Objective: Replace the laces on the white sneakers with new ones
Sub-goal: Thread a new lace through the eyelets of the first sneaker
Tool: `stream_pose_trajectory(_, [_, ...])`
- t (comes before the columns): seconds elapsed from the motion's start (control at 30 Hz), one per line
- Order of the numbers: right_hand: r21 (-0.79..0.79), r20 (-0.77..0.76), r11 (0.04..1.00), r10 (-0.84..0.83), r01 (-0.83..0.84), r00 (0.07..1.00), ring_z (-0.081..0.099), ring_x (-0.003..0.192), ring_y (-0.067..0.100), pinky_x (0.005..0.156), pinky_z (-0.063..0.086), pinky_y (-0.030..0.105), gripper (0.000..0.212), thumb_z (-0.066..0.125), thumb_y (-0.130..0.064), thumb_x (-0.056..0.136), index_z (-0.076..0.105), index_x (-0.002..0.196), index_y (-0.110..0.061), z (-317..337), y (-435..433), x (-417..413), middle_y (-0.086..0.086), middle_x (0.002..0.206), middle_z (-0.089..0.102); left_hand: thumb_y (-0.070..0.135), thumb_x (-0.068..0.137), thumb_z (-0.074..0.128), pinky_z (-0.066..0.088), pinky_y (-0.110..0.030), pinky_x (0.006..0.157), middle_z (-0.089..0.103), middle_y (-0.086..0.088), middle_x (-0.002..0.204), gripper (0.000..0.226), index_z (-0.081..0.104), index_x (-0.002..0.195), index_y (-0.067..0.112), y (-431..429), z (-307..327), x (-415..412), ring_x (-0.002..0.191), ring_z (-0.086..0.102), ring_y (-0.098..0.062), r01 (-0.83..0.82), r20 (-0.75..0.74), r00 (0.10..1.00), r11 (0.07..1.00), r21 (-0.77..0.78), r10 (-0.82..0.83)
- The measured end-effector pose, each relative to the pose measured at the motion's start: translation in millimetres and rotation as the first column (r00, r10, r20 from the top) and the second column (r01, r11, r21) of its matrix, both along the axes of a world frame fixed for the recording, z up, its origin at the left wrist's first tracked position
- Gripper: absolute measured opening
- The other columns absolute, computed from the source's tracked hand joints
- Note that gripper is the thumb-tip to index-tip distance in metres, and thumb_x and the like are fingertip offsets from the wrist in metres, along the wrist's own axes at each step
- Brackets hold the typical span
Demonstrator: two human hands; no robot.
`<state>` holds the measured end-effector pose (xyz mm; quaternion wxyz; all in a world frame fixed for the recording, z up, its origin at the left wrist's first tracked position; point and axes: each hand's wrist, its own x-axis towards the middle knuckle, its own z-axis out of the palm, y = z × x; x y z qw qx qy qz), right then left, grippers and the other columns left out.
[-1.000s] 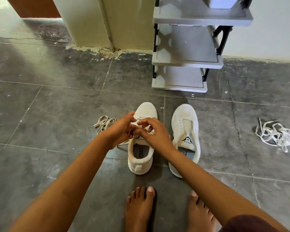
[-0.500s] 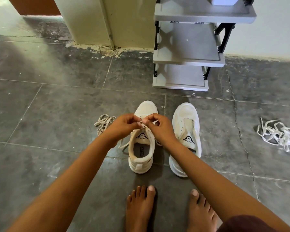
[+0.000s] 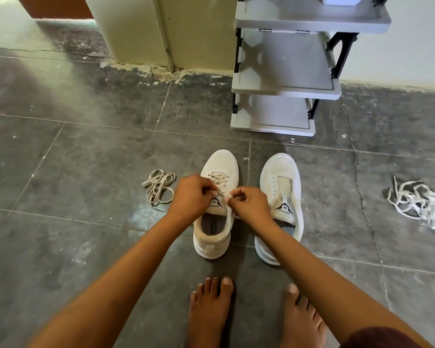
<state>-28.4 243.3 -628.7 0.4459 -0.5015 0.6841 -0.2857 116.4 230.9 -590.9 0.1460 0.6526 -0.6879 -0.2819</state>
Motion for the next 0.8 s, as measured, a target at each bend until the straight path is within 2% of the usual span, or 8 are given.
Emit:
stream_pose_trajectory(0.1, [0.164, 0.267, 0.982, -0.14, 0.098, 0.954, 0.06, 0.068, 0.016, 0.068, 0.053, 0.028, 0.008, 0.067, -0.006, 0.083, 0.067, 0.09, -0.003, 0.0, 2.1, -1.9, 0.011, 0.081, 0.066, 0.015, 0.084, 0.066, 0.041, -0.021, 0.067, 0.069, -0.007, 0.087, 0.01, 0.073, 0.09, 0.011, 2.6, -7.4, -5.0, 0.074, 0.058, -0.014, -0.035, -0.018, 0.999, 0.999, 0.005, 0.035])
stream_pose_trajectory(0.17, [0.207, 0.328, 0.972, -0.18, 0.115, 0.928, 0.061, 0.072, 0.017, 0.067, 0.053, 0.026, 0.004, 0.066, -0.005, 0.084, 0.065, 0.088, -0.007, -0.2, 2.7, -1.7, 0.012, 0.085, 0.066, 0.018, 0.086, 0.064, 0.037, -0.021, 0.064, 0.068, -0.007, 0.086, 0.01, 0.072, 0.088, 0.012, 5.7, -13.3, -8.4, 0.072, 0.054, -0.014, -0.043, 0.018, 0.999, 0.999, -0.006, 0.043])
stream_pose_trajectory(0.27, [0.221, 0.346, 0.968, -0.193, 0.12, 0.918, 0.061, 0.079, 0.02, 0.071, 0.053, 0.027, 0.006, 0.064, -0.004, 0.086, 0.065, 0.086, -0.01, -0.7, 2.0, -1.0, 0.01, 0.085, 0.065, 0.017, 0.087, 0.062, 0.039, -0.024, 0.065, 0.067, -0.008, 0.089, 0.012, 0.071, 0.089, 0.009, 8.1, -17.1, -12.0, 0.079, 0.058, -0.02, -0.031, 0.046, 0.998, 0.999, -0.038, 0.033])
stream_pose_trajectory(0.4, [0.227, 0.359, 0.967, -0.192, 0.114, 0.913, 0.06, 0.079, 0.02, 0.074, 0.053, 0.028, 0.007, 0.062, -0.003, 0.087, 0.066, 0.093, -0.005, 0.3, 2.6, -1.5, 0.006, 0.079, 0.063, 0.018, 0.087, 0.061, 0.046, -0.029, 0.068, 0.068, -0.009, 0.089, 0.014, 0.07, 0.09, 0.008, 6.9, -19.0, -14.6, 0.081, 0.06, -0.022, -0.003, 0.052, 0.999, 0.999, -0.05, 0.005])
stream_pose_trajectory(0.53, [0.221, 0.371, 0.971, -0.167, 0.088, 0.913, 0.06, 0.08, 0.02, 0.081, 0.053, 0.033, 0.008, 0.062, -0.005, 0.088, 0.065, 0.087, -0.012, 2.8, 3.7, -3.7, 0.002, 0.076, 0.063, 0.019, 0.087, 0.06, 0.053, -0.036, 0.074, 0.068, -0.009, 0.089, 0.015, 0.07, 0.091, 0.008, 6.9, -20.3, -18.1, 0.081, 0.062, -0.022, -0.02, 0.063, 0.998, 0.998, -0.057, 0.024])
stream_pose_trajectory(0.67, [0.218, 0.395, 0.974, -0.148, 0.064, 0.907, 0.062, 0.077, 0.013, 0.073, 0.054, 0.022, 0.012, 0.06, -0.006, 0.09, 0.066, 0.1, -0.006, 4.4, 4.7, -6.2, 0.001, 0.079, 0.064, 0.021, 0.088, 0.057, 0.049, -0.032, 0.066, 0.067, -0.007, 0.084, 0.015, 0.069, 0.087, 0.011, 6.5, -20.5, -21.4, 0.077, 0.06, -0.021, -0.06, 0.086, 0.994, 0.996, -0.066, 0.066])
stream_pose_trajectory(0.8, [0.218, 0.428, 0.974, -0.155, 0.065, 0.89, 0.061, 0.076, 0.009, 0.066, 0.054, 0.013, 0.017, 0.049, -0.001, 0.094, 0.064, 0.094, -0.01, 7.8, 6.1, -7.3, 0.002, 0.082, 0.063, 0.023, 0.088, 0.056, 0.048, -0.032, 0.064, 0.067, -0.006, 0.082, 0.016, 0.068, 0.086, 0.012, 8.7, -21.7, -27.6, 0.077, 0.06, -0.023, -0.082, 0.117, 0.989, 0.994, -0.066, 0.089])
